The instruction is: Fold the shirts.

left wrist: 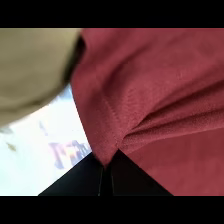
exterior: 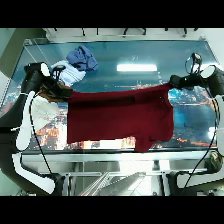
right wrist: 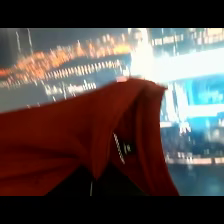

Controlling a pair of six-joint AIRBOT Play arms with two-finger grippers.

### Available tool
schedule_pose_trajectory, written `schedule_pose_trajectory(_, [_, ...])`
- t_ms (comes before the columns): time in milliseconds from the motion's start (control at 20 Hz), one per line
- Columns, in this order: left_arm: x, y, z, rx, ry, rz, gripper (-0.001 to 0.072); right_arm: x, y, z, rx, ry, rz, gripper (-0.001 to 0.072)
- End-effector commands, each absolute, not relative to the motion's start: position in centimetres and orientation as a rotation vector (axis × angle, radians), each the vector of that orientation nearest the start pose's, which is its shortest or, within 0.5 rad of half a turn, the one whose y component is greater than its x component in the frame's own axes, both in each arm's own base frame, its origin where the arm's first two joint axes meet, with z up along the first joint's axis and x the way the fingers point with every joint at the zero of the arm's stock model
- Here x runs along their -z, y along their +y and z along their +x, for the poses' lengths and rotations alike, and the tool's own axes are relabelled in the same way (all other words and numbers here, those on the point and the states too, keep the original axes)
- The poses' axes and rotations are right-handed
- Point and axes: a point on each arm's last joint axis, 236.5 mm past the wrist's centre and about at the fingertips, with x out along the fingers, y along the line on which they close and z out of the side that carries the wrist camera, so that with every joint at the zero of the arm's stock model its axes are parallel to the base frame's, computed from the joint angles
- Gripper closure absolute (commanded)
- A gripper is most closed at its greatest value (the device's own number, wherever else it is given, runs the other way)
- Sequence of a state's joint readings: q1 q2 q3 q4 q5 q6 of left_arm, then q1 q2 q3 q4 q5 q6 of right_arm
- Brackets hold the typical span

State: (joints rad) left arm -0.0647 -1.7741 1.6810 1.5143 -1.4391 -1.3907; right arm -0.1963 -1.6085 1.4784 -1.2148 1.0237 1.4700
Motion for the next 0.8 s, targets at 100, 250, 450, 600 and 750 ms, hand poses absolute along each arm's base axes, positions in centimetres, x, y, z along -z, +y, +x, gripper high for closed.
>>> schedule_pose_trajectory(100, [7.7, -5.0, 40.8, 0.246, 1.616, 0.157, 0.0684, 5.0, -2.4, 44.7, 0.004, 1.379, 0.44, 0.0687])
schedule_pose_trajectory(250, [8.6, -6.0, 39.9, 0.266, 1.638, 0.178, 0.0684, 6.2, -2.2, 44.1, 0.032, 1.421, 0.48, 0.0687])
schedule_pose_trajectory(450, [8.1, -7.3, 39.9, 0.296, 1.624, 0.138, 0.0473, 6.2, -2.1, 43.6, 0.047, 1.441, 0.505, 0.0414])
schedule_pose_trajectory(600, [6.1, -6.5, 40.6, 0.239, 1.575, 0.078, 0.0037, 4.6, -2.0, 41.4, -0.052, 1.523, 0.431, 0.0013])
schedule_pose_trajectory(750, [2.9, -3.6, 38.6, 0.165, 1.56, -0.008, 0.0038, 0.9, -2.7, 39.4, -0.099, 1.513, 0.432, 0.0013])
